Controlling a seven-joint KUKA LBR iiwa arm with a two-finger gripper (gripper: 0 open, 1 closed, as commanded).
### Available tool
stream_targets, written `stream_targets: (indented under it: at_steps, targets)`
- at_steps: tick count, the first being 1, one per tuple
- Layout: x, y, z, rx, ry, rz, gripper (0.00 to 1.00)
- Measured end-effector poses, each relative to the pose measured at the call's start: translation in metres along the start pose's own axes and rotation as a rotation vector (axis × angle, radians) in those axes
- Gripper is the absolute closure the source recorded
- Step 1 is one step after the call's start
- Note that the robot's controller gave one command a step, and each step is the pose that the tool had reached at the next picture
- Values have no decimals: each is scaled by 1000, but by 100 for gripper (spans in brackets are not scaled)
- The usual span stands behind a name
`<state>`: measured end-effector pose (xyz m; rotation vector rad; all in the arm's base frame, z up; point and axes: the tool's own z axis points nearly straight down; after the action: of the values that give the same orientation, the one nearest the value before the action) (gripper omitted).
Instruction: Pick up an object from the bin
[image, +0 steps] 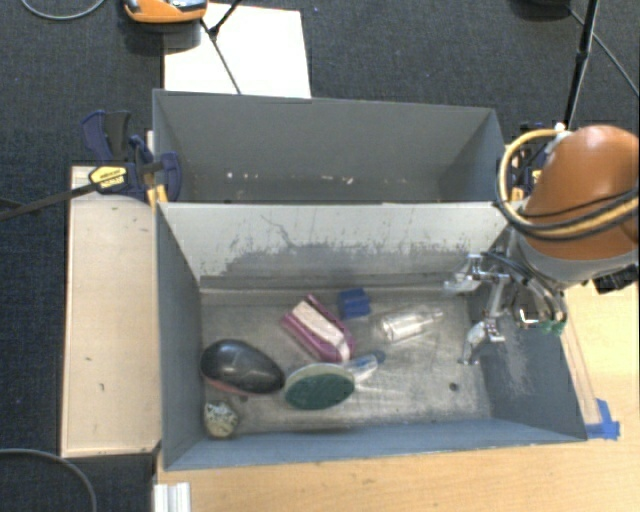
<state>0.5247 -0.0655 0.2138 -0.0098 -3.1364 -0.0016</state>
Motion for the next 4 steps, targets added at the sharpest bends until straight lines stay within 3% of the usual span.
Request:
stream_targets:
  at_steps: [1,2,3,4]
  targets:
    - [24,61,142,2,-13,-149,0]
    - [40,135,141,-1,-15,-144,0]
    - [37,132,139,-1,-20,-142,100]
    - [27,141,38,0,-16,-129,100]
